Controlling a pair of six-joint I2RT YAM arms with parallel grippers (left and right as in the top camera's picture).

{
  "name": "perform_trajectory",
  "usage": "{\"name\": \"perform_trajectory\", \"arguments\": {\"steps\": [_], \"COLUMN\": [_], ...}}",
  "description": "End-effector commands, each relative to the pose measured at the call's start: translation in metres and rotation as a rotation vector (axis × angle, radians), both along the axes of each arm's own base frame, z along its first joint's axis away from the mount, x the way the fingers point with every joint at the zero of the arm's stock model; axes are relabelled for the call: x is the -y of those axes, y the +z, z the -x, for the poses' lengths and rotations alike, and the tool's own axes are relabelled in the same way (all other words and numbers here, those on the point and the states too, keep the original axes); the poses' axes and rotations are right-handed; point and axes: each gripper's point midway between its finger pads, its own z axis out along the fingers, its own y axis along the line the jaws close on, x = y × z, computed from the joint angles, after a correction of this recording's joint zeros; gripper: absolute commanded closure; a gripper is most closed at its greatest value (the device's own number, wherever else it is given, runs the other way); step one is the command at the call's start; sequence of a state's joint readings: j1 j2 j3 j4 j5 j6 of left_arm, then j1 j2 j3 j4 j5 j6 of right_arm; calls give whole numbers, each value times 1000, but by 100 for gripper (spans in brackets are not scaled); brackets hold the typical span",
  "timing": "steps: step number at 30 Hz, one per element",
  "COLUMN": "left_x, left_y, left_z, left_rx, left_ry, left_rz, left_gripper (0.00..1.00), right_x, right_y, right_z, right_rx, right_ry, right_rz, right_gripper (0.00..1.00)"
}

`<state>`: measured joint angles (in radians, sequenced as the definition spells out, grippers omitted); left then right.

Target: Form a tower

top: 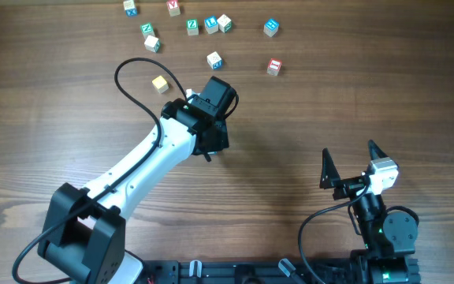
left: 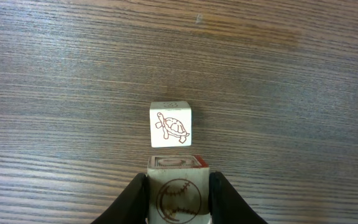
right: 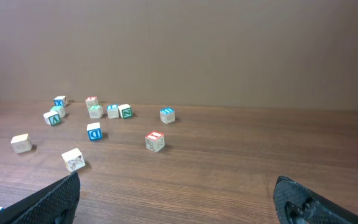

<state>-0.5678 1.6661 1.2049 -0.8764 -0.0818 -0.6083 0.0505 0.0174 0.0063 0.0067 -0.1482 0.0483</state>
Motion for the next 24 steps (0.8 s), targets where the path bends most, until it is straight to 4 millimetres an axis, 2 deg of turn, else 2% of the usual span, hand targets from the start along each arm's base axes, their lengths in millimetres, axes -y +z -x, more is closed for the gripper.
{"name": "perform_trajectory", "arguments": {"steps": [1, 24], "left_x": [-4, -7], "left_y": [-5, -6], "left_z": [2, 6], "left_rx": [-6, -22], "left_ry": [3, 3], "left_rz": [-28, -38], "left_gripper": [75, 74], "right_x": [1, 1], "right_y": [2, 2], "right_z": [0, 0], "right_rx": [9, 9], "right_ry": [-9, -9], "right_rz": [-7, -7], "right_gripper": [0, 0]}}
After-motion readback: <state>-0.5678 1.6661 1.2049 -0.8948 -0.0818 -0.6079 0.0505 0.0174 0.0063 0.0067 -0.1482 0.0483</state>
